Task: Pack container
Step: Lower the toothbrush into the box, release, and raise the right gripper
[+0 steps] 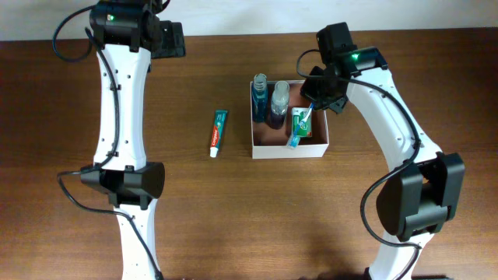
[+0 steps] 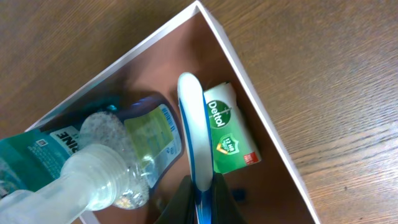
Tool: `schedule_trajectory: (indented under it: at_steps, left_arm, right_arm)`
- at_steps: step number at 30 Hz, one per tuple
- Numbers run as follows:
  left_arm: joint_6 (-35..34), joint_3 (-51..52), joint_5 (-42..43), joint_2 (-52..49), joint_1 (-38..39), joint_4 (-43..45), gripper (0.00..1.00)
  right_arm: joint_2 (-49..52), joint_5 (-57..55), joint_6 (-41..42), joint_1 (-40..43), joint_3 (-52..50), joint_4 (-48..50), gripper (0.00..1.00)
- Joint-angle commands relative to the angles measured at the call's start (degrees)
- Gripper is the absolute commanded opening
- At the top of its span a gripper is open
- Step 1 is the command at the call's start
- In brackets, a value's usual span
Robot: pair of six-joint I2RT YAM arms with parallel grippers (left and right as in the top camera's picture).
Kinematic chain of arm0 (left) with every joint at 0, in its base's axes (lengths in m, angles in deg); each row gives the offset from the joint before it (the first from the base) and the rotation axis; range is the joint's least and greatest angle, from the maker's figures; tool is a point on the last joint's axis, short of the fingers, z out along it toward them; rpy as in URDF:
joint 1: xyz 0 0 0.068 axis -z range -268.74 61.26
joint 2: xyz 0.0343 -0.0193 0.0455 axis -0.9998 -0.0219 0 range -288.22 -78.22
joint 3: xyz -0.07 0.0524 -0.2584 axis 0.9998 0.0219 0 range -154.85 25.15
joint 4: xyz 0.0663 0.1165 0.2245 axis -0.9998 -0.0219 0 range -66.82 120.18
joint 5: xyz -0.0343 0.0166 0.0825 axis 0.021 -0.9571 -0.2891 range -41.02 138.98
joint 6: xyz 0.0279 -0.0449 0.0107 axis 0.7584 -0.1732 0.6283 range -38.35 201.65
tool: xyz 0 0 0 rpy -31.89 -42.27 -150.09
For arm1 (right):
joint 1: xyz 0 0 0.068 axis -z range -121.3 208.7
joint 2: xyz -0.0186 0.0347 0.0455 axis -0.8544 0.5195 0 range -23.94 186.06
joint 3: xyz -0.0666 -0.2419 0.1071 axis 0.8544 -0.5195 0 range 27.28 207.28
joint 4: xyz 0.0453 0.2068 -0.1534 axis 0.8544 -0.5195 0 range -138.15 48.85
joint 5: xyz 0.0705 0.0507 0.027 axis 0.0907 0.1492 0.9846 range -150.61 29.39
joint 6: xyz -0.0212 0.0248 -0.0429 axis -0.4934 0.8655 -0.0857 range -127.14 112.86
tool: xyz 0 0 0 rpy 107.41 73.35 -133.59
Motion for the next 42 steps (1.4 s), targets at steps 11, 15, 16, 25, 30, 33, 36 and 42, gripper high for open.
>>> schedule_trajectory:
  at_steps: [11, 15, 16, 25, 30, 33, 36, 42]
  left_arm:
    - [-0.52, -0.66, 0.44, 0.63, -0.13, -0.07, 0.99]
    - [-0.52, -0.66, 0.44, 0.63, -0.13, -0.04, 0.99]
    - [-0.52, -0.66, 0.44, 0.63, -0.13, -0.07, 0.99]
    - [-0.52, -0.66, 0.44, 0.63, -0.17, -0.07, 0.99]
    - [-0.52, -0.66, 0.44, 0.63, -0.2, -0.07, 0.99]
    - [-0.52, -0.66, 0.44, 0.63, -0.2, -0.07, 0.99]
    - [-0.52, -0.66, 0.44, 0.63, -0.2, -0.07, 0.99]
    - [-0.52, -0.66, 0.44, 0.63, -0.17, -0.07, 0.99]
  right_arm:
    - [0.28, 2.51, 2.1, -0.22, 0.39, -0.2, 0.13]
    - [0.28, 2.49, 2.1, -0.2, 0.39, -0.2, 0.26]
    - [0.28, 2.49, 2.1, -0.2, 0.39, -0.22, 0.33]
    - [-2.08, 2.49, 2.1, 6.49, 1.11, -5.16, 0.45]
    - [-4.24, 2.45, -2.23, 13.81, 1.11, -9.92, 0.7]
    - [-4.35, 2.47, -9.4, 18.08, 1.09, -12.04, 0.99]
    - [-4.35, 2.27, -19.89, 21.29, 1.09, -13.77, 0.99]
    - [-4.35, 0.92, -42.42, 25.09, 0.85, -17.84, 0.99]
